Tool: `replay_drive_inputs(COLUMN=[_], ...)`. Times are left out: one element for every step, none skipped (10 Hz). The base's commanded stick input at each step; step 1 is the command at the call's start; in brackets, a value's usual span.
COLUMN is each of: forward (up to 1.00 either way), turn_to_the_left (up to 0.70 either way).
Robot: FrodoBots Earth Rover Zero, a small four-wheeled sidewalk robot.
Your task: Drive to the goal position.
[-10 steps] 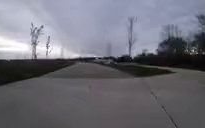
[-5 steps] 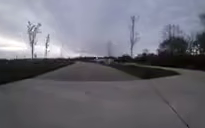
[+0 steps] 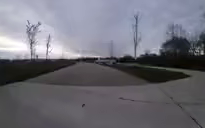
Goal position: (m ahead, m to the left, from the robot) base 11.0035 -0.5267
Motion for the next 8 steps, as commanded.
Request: replay_drive_inputs(forward=[1.0,1.0,1.0,1.0,1.0,1.0,1.0,1.0], turn_to_the_left=[0.0,0.08,0.22,0.3,0.0,0.0,0.0,0.0])
